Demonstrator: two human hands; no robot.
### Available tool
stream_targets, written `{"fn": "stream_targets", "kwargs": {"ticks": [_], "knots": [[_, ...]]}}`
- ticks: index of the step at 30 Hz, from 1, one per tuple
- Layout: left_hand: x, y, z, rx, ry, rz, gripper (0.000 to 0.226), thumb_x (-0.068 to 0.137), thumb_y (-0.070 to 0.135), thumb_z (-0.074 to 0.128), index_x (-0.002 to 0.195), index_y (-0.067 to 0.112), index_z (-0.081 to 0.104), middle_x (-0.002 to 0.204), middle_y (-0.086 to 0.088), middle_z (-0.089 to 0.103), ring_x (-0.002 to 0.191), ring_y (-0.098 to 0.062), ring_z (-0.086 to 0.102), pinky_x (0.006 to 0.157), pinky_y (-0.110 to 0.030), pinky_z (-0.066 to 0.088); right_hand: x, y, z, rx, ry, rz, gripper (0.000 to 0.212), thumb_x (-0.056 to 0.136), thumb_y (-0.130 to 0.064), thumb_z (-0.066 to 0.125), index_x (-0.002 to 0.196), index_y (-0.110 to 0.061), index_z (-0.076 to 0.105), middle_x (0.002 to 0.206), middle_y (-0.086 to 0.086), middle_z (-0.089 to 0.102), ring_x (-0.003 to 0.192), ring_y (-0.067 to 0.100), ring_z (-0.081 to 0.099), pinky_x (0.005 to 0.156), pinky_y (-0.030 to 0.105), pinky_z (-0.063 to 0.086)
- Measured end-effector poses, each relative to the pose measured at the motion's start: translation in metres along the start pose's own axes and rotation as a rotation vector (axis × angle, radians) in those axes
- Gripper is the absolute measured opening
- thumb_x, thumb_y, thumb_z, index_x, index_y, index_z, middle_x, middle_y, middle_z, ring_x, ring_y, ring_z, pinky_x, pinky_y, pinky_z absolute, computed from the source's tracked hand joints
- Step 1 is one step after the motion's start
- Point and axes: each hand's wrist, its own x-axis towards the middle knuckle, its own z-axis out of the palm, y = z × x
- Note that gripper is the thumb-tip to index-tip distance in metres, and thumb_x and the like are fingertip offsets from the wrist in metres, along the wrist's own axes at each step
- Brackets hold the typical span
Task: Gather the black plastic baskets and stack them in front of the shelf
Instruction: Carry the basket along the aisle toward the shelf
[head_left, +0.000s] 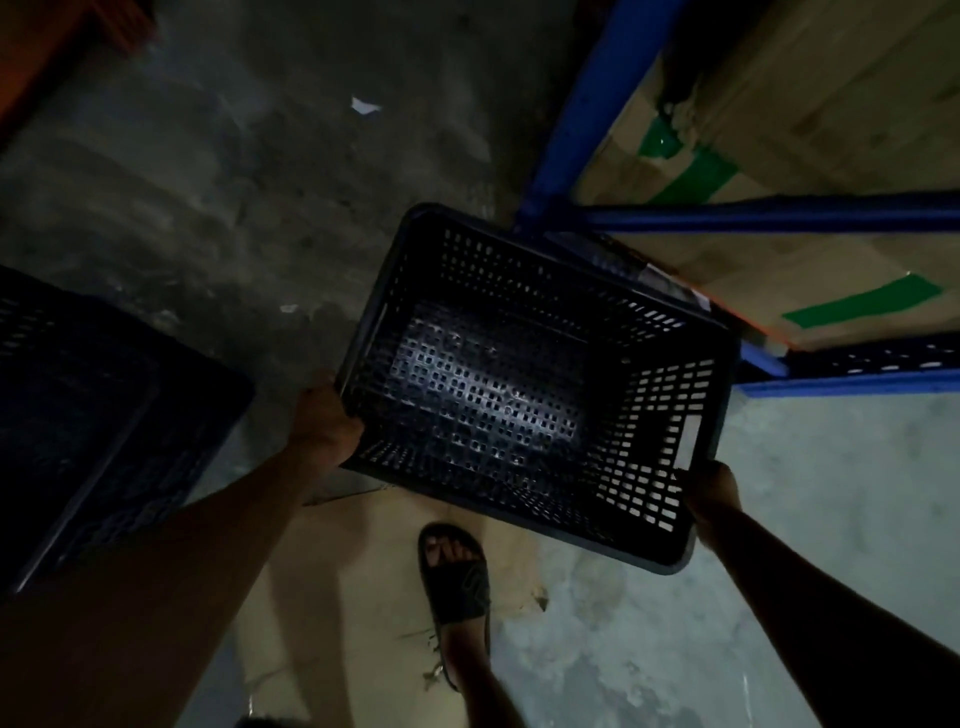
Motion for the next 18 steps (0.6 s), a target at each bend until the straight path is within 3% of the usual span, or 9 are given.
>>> {"fn": "stream_targets", "kwargs": {"ticks": [2, 5, 9, 18], "knots": [[-0.004, 0.001, -0.009, 0.036, -0.002, -0.017, 0.057, 0.081, -0.005, 0.055, 0.137, -0.005, 0.044, 0.136, -0.029, 0.050, 0.125, -0.042, 0.049, 0.103, -0.044, 0.043, -0.002, -0.001, -0.007, 0.028, 0.038, -0.004, 0.015, 0.084, -0.005, 0.058, 0.099, -0.002, 0.061, 0.105, 0.027, 0.067, 0.076, 0.027, 0.060, 0.063, 0.033, 0.048], [-0.025, 0.007, -0.025, 0.050, 0.079, -0.020, 0.057, 0.081, -0.005, 0.057, 0.135, -0.008, 0.041, 0.138, -0.030, 0.045, 0.128, -0.043, 0.045, 0.103, -0.042, 0.038, -0.018, -0.011, -0.017, 0.049, 0.114, -0.028, 0.030, 0.086, -0.011, 0.054, 0.112, -0.002, 0.064, 0.103, 0.020, 0.067, 0.093, 0.035, 0.063, 0.074, 0.037, 0.047], [-0.070, 0.006, -0.059, 0.051, 0.122, -0.047, 0.053, 0.083, 0.004, 0.060, 0.134, -0.002, 0.044, 0.133, -0.028, 0.051, 0.123, -0.043, 0.050, 0.099, -0.043, 0.042, -0.060, -0.033, -0.032, -0.015, 0.168, -0.021, 0.035, 0.087, -0.013, 0.051, 0.114, 0.002, 0.066, 0.110, 0.028, 0.067, 0.102, 0.042, 0.063, 0.086, 0.045, 0.050], [-0.186, -0.008, -0.154, -0.074, 0.354, -0.105, 0.038, 0.083, 0.027, 0.063, 0.116, 0.010, 0.055, 0.115, -0.025, 0.062, 0.107, -0.046, 0.059, 0.084, -0.049, 0.048, -0.192, -0.099, -0.097, -0.015, 0.208, -0.139, 0.051, 0.080, -0.038, 0.049, 0.117, -0.006, 0.063, 0.105, 0.024, 0.068, 0.093, 0.043, 0.065, 0.079, 0.045, 0.049]]}}
